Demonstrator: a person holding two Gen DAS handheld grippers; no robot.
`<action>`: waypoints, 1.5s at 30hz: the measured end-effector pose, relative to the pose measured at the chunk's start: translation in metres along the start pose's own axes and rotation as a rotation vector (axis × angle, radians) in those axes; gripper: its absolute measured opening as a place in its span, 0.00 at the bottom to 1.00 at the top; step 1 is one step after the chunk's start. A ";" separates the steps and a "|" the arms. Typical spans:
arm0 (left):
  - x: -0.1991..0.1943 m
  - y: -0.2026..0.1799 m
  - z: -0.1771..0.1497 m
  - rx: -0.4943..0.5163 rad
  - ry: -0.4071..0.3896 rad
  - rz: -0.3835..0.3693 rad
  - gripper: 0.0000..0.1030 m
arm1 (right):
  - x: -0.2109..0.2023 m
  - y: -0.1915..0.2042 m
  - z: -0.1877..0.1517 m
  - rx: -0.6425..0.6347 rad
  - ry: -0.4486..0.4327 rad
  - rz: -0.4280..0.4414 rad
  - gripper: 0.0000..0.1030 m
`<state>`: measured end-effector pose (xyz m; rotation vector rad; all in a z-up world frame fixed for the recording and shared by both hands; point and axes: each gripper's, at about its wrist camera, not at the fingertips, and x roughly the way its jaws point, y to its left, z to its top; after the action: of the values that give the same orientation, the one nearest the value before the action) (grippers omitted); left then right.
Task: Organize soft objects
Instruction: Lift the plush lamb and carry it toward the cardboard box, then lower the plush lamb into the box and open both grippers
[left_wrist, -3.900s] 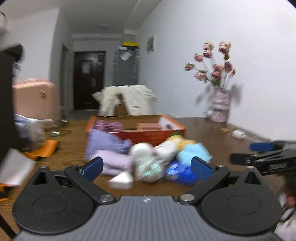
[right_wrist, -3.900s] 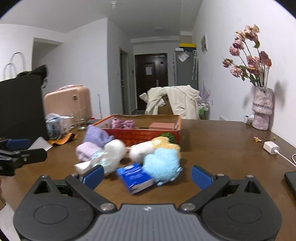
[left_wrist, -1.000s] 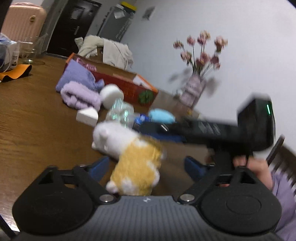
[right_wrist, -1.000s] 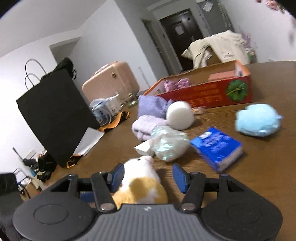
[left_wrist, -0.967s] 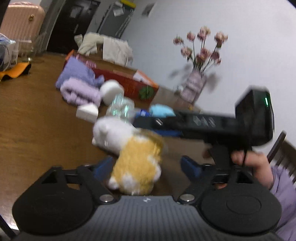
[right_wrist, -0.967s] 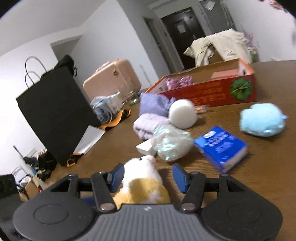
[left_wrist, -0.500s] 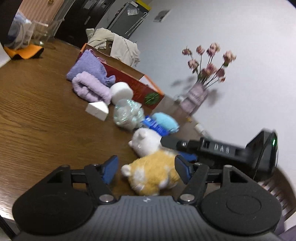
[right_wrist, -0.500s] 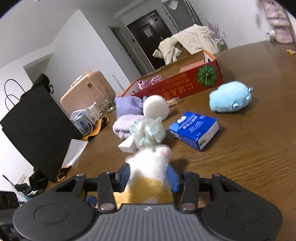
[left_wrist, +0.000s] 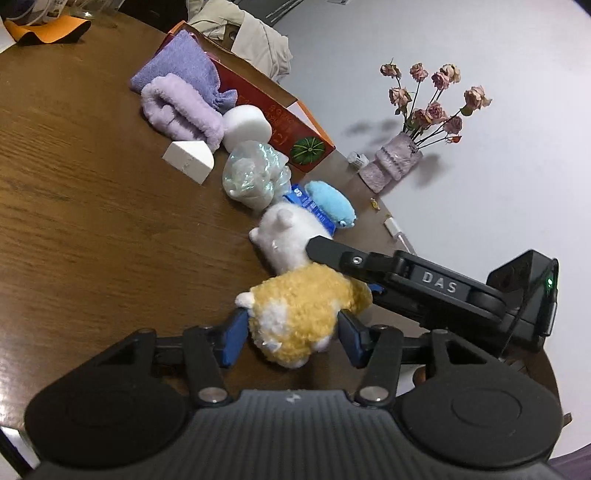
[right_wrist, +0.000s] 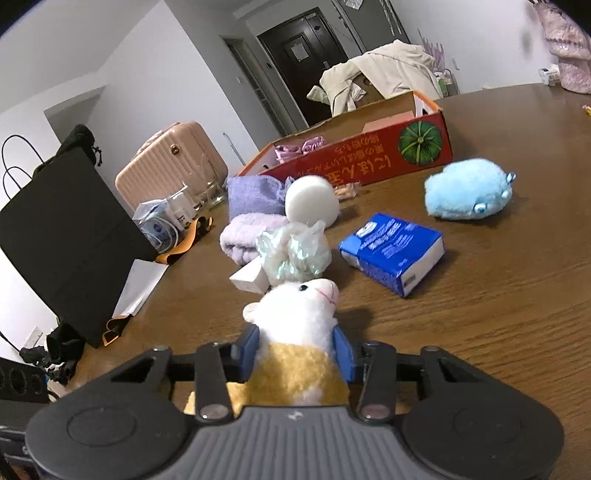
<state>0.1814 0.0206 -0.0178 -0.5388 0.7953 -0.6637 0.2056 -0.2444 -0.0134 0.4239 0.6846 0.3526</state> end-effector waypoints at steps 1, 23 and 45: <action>0.001 -0.002 0.003 0.004 -0.004 -0.006 0.51 | -0.002 -0.001 0.003 0.002 -0.010 -0.003 0.39; 0.190 0.019 0.276 0.041 0.015 -0.050 0.49 | 0.124 -0.085 0.257 0.043 -0.156 -0.105 0.38; 0.144 -0.002 0.259 0.240 -0.062 0.242 0.62 | 0.112 -0.058 0.245 -0.197 -0.148 -0.280 0.57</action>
<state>0.4596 -0.0349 0.0692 -0.2385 0.6978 -0.5073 0.4609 -0.3077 0.0697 0.1613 0.5499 0.1204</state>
